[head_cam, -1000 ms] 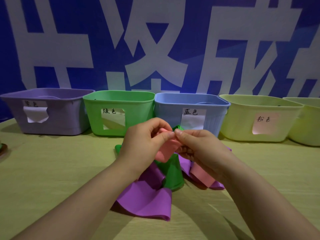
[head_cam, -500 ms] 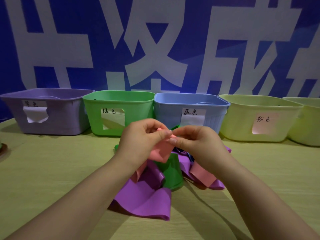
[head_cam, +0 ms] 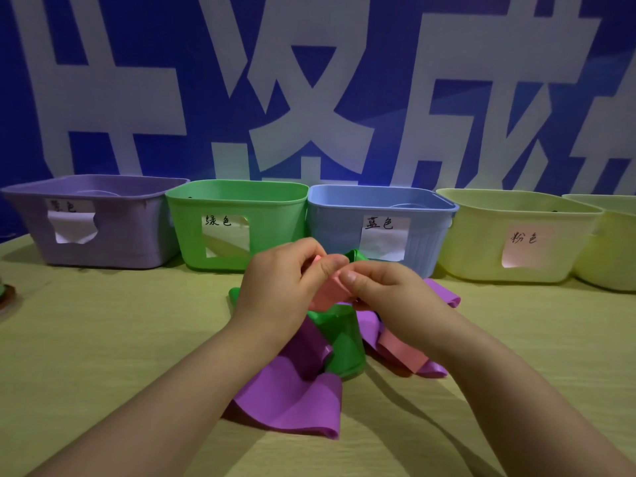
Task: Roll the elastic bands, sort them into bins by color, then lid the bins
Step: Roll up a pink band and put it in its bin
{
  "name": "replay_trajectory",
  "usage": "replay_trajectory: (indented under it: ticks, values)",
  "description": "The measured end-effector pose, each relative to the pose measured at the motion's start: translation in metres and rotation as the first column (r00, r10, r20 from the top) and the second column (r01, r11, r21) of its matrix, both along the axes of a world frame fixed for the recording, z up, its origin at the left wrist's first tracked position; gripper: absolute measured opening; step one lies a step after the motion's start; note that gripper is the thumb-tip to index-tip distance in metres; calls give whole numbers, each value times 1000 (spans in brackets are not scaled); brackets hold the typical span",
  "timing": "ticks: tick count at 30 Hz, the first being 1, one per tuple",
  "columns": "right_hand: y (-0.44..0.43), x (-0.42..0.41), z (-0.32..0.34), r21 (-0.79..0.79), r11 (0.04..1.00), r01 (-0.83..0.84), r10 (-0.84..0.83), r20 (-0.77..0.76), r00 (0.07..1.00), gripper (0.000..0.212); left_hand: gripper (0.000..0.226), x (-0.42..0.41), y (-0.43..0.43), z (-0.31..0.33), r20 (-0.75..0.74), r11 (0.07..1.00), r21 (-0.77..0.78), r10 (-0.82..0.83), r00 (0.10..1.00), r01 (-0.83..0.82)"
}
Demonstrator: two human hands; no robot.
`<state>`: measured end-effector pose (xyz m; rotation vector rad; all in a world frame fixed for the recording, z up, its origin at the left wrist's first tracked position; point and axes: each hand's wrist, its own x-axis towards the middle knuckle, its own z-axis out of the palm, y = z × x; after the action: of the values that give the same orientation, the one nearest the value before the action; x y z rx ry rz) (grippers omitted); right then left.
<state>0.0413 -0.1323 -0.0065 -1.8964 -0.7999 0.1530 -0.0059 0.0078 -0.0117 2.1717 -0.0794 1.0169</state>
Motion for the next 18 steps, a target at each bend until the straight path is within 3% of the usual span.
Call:
replay_trajectory:
  ticks: [6, 12, 18]
  values:
    - [3, -3, 1, 105, 994, 1, 4, -47, 999, 11, 37, 2, 3, -2, -44, 999, -36, 5, 999, -6]
    - [-2, -1, 3, 18, 1000, -7, 7, -2, 1000, 11, 38, 4, 4, -4, -78, 1000, 6, -9, 997, 10]
    - [-5, 1, 5, -42, 999, -26, 27, 20, 999, 18, 37, 7, 4, -4, -83, 972, -177, -169, 982, 152]
